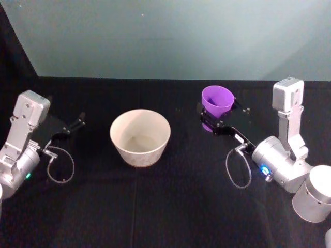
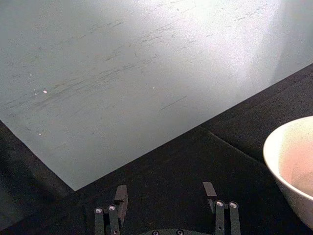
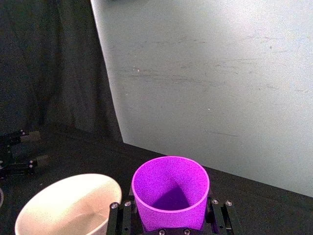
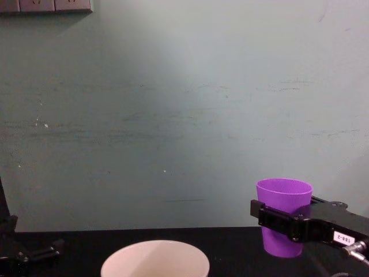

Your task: Pick up the cup and pour the mung beans from the cup into the bowl.

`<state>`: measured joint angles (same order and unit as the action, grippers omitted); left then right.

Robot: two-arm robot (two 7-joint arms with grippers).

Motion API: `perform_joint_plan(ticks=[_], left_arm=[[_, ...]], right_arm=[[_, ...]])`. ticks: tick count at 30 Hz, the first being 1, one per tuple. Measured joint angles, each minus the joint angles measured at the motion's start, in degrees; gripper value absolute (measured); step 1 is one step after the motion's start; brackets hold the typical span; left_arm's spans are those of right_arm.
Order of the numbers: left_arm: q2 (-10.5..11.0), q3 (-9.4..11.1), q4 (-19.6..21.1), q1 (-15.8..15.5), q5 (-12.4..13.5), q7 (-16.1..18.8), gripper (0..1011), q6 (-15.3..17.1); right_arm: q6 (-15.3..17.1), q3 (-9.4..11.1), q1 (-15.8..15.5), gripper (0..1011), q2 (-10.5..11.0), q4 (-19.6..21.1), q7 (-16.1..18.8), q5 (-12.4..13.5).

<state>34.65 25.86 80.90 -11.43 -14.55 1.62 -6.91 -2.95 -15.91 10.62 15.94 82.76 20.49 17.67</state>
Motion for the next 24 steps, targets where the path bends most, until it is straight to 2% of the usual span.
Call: perform_joint_plan(ticks=[24], left_arm=[[0.0, 0.0, 0.0, 0.0, 0.0, 0.0, 1000, 0.0]], right_arm=[[0.0, 0.0, 0.0, 735, 0.0, 0.0, 0.0, 0.0]])
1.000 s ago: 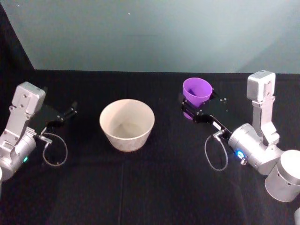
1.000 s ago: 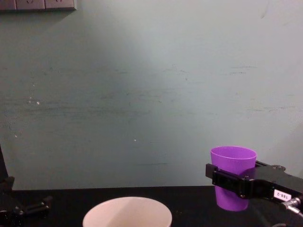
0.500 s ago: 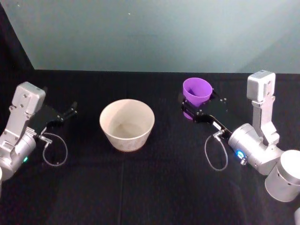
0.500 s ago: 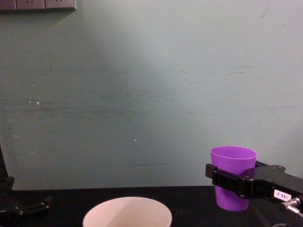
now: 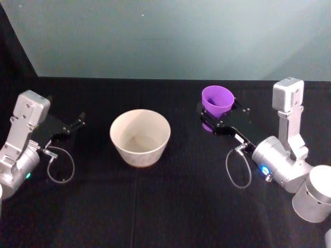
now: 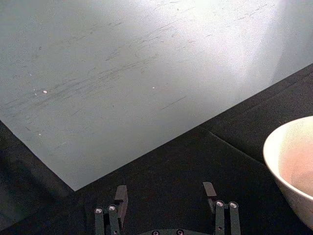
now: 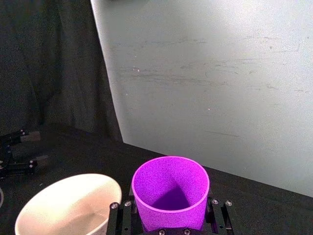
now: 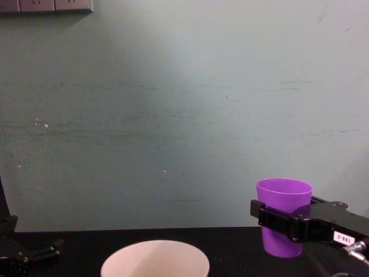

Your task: Pick up the cup and pour the mung beans from the cup into the bowl.

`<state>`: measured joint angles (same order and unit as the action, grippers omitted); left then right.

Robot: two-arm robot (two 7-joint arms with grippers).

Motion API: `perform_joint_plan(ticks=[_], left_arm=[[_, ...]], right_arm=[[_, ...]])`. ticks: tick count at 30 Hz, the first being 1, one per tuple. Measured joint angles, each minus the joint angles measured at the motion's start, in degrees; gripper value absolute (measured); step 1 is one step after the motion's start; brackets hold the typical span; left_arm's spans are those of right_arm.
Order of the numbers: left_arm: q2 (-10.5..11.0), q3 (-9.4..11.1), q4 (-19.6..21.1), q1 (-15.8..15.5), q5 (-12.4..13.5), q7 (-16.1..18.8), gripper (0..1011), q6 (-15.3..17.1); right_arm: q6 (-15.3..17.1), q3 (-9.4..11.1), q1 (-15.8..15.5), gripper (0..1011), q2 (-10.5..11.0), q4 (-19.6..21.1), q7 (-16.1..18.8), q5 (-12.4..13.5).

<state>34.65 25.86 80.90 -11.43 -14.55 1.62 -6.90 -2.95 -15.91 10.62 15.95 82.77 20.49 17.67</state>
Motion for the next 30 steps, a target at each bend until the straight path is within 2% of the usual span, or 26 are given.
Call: perform_joint_plan(ticks=[19, 25, 30], left_arm=[[0.0, 0.0, 0.0, 0.0, 0.0, 0.0, 1000, 0.0], [0.0, 0.0, 0.0, 0.0, 0.0, 0.0, 1000, 0.0], [0.0, 0.0, 0.0, 0.0, 0.0, 0.0, 1000, 0.0]], right_arm=[[0.0, -0.01, 0.0, 735, 0.01, 0.0, -0.01, -0.01], [0.13, -0.89, 0.1, 735, 0.64, 0.85, -1.25, -2.29], [0.57, -2.39, 0.55, 735, 1.43, 2.39, -3.18, -7.11]])
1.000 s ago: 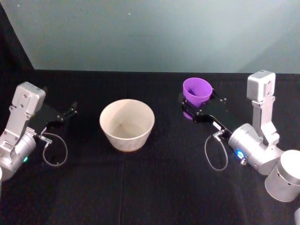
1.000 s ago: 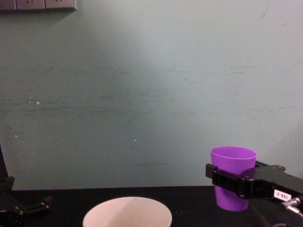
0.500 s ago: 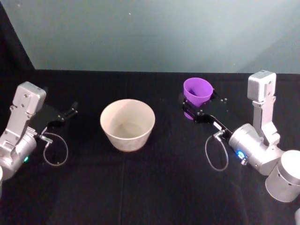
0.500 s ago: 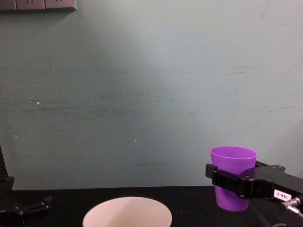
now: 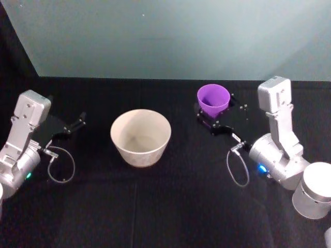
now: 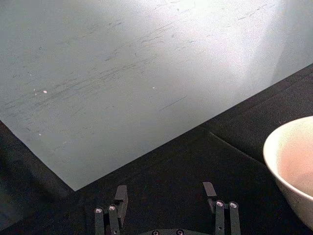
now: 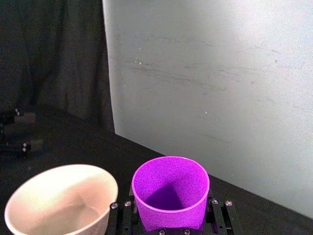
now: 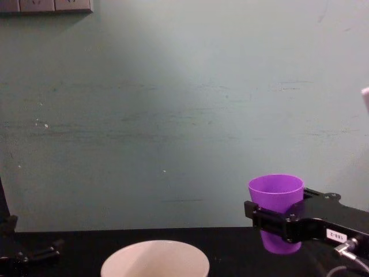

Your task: Pick up the cup and pour the mung beans from the cup into the bowl.

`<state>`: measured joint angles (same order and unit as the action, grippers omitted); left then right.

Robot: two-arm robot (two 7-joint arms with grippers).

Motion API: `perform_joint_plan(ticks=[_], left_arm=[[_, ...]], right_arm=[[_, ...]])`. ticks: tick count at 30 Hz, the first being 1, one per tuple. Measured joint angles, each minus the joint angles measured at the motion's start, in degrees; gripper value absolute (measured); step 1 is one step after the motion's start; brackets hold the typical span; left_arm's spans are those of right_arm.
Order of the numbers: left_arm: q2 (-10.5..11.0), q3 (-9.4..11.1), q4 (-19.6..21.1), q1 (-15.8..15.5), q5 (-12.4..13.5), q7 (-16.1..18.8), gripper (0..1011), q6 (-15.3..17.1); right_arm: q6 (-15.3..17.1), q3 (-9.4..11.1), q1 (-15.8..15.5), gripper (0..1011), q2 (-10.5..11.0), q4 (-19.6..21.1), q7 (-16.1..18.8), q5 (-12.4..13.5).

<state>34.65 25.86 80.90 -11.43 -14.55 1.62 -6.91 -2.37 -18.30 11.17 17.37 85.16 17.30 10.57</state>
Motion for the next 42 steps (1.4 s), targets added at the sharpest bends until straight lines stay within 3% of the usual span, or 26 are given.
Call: perform_joint_plan(ticks=[9, 10, 15, 26, 42], left_arm=[[0.0, 0.0, 0.0, 0.0, 0.0, 0.0, 1000, 0.0], [0.0, 0.0, 0.0, 0.0, 0.0, 0.0, 1000, 0.0], [0.0, 0.0, 0.0, 0.0, 0.0, 0.0, 1000, 0.0], [0.0, 0.0, 0.0, 0.0, 0.0, 0.0, 1000, 0.0], [0.0, 0.0, 0.0, 0.0, 0.0, 0.0, 1000, 0.0]], right_arm=[[0.64, -2.43, 1.71, 735, -0.01, 0.97, -1.75, -7.86], [0.64, -2.43, 1.71, 735, -0.01, 0.97, -1.75, -7.86], [1.44, -4.67, 3.22, 735, -0.04, 1.41, -2.67, -14.04], [3.85, -8.73, 5.51, 735, -0.28, 1.88, -4.13, -24.88], [5.69, -14.19, 8.86, 735, -1.43, 0.31, -5.19, -38.82]])
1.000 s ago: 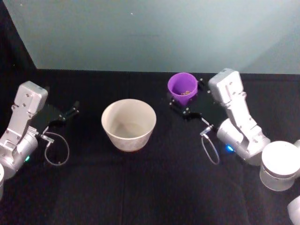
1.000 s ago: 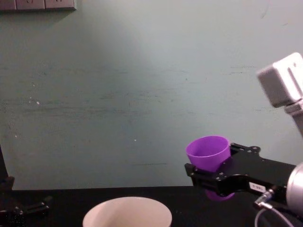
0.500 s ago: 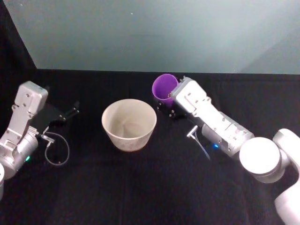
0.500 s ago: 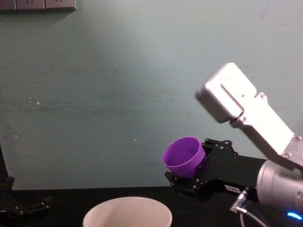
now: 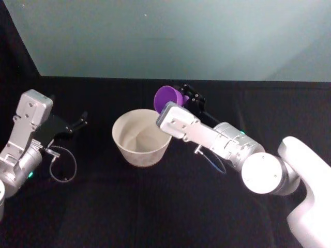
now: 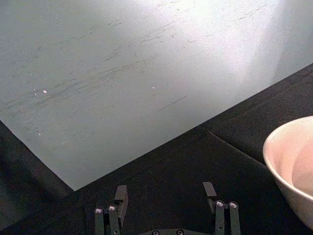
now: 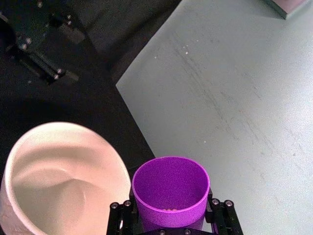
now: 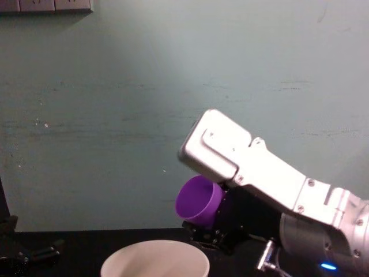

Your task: Pick up the cup and pour the mung beans from the cup into the bowl.

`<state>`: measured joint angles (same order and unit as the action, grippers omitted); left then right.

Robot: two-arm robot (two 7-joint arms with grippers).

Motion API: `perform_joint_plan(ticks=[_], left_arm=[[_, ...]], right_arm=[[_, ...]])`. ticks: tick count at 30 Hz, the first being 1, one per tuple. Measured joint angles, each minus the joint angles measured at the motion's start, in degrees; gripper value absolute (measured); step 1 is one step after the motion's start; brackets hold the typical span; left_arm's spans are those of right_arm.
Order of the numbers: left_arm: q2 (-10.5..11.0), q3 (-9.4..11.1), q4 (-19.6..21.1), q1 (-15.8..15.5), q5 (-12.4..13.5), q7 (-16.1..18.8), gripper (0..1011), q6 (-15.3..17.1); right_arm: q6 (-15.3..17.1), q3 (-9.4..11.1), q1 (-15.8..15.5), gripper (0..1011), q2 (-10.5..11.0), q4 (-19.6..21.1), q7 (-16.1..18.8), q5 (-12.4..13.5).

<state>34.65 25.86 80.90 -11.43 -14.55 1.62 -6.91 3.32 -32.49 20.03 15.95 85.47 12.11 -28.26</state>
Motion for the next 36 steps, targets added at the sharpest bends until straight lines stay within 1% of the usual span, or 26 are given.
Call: perform_joint_plan(ticks=[5, 6, 9, 12, 13, 21, 22, 24, 25, 26, 27, 29, 31, 35, 36], left_arm=[[0.0, 0.0, 0.0, 0.0, 0.0, 0.0, 1000, 0.0], [0.0, 0.0, 0.0, 0.0, 0.0, 0.0, 1000, 0.0], [0.0, 0.0, 0.0, 0.0, 0.0, 0.0, 1000, 0.0], [0.0, 0.0, 0.0, 0.0, 0.0, 0.0, 1000, 0.0], [0.0, 0.0, 0.0, 0.0, 0.0, 0.0, 1000, 0.0], [0.0, 0.0, 0.0, 0.0, 0.0, 0.0, 1000, 0.0], [0.0, 0.0, 0.0, 0.0, 0.0, 0.0, 1000, 0.0], [0.0, 0.0, 0.0, 0.0, 0.0, 0.0, 1000, 0.0], [0.0, 0.0, 0.0, 0.0, 0.0, 0.0, 1000, 0.0], [0.0, 0.0, 0.0, 0.0, 0.0, 0.0, 1000, 0.0], [0.0, 0.0, 0.0, 0.0, 0.0, 0.0, 1000, 0.0], [0.0, 0.0, 0.0, 0.0, 0.0, 0.0, 1000, 0.0], [0.0, 0.0, 0.0, 0.0, 0.0, 0.0, 1000, 0.0], [0.0, 0.0, 0.0, 0.0, 0.0, 0.0, 1000, 0.0], [0.0, 0.0, 0.0, 0.0, 0.0, 0.0, 1000, 0.0]], right_arm=[[0.49, -1.55, 0.79, 735, -0.2, -0.65, -0.38, -4.01], [0.77, -2.1, 1.04, 735, -0.21, -0.71, -0.53, -5.51], [1.16, -2.91, 1.37, 735, -0.2, -0.74, -0.56, -7.55], [1.7, -3.77, 1.7, 735, -0.24, -0.74, -0.58, -10.22], [1.7, -3.77, 1.7, 735, -0.24, -0.74, -0.58, -10.22], [2.51, -5.04, 2.14, 735, -0.51, -0.85, -0.97, -15.27], [2.68, -5.27, 2.19, 735, -0.51, -0.85, -1.05, -16.27], [2.8, -5.49, 2.22, 735, -0.53, -0.85, -1.11, -17.16], [2.99, -5.7, 2.27, 735, -0.53, -0.85, -1.14, -18.1], [2.99, -5.7, 2.27, 735, -0.53, -0.85, -1.14, -18.1], [3.17, -5.92, 2.3, 735, -0.48, -0.83, -1.2, -19.03], [3.32, -6.18, 2.32, 735, -0.4, -0.71, -1.27, -19.96], [3.63, -6.74, 2.36, 735, -0.12, -0.25, -1.47, -21.86], [3.74, -7.05, 2.35, 735, 0.06, 0.16, -1.52, -23.12], [3.8, -7.21, 2.32, 735, 0.12, 0.36, -1.52, -23.81]])
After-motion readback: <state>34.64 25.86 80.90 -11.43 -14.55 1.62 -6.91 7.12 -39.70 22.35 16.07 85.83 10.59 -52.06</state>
